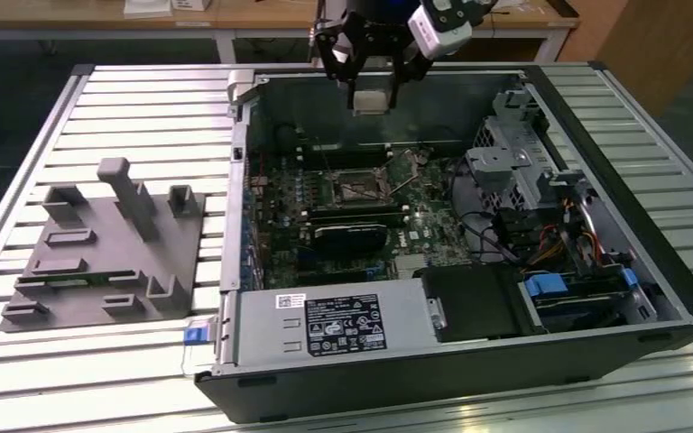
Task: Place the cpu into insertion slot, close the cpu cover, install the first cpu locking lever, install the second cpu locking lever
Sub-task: 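Place the cpu into insertion slot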
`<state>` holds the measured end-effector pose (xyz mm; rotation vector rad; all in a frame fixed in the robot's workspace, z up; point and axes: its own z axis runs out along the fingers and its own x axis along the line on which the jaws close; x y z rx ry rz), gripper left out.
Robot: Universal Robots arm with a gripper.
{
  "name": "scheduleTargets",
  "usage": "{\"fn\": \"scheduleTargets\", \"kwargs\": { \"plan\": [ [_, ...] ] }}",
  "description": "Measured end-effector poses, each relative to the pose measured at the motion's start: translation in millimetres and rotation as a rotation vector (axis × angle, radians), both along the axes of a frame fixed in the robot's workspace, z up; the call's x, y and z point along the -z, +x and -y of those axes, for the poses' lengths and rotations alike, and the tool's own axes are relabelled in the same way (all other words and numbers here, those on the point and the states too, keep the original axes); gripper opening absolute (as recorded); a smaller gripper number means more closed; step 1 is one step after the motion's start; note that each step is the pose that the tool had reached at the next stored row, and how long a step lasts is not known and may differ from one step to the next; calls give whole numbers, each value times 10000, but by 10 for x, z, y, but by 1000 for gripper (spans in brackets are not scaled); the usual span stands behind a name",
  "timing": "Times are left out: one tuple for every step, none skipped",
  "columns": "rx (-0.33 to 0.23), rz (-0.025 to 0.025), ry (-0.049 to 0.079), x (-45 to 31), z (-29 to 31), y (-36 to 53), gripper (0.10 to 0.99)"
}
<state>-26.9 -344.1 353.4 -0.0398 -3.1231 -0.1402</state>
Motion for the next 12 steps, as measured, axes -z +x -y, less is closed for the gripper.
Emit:
{"fn": "scheduleTargets", "kwargs": {
  "plan": [
    [0, 7, 0, 12, 0, 0, 541],
    [0, 13, 0, 25, 0, 0, 541],
    [0, 20, 0, 38, 0, 0, 541],
    [0, 27, 0, 51, 0, 0, 541],
    [0, 32, 0, 62, 0, 0, 541],
    [0, 38, 0, 75, 0, 0, 541],
    [0, 45, 0, 88, 0, 0, 541],
    [0, 50, 0, 100, 0, 0, 541],
    [0, 55, 0, 112, 0, 0, 541],
    [0, 60, 0, 125, 0, 0, 541],
    [0, 64, 0, 138, 0, 0, 541],
    [0, 67, 1, 152, 0, 0, 541]
  ]
}}
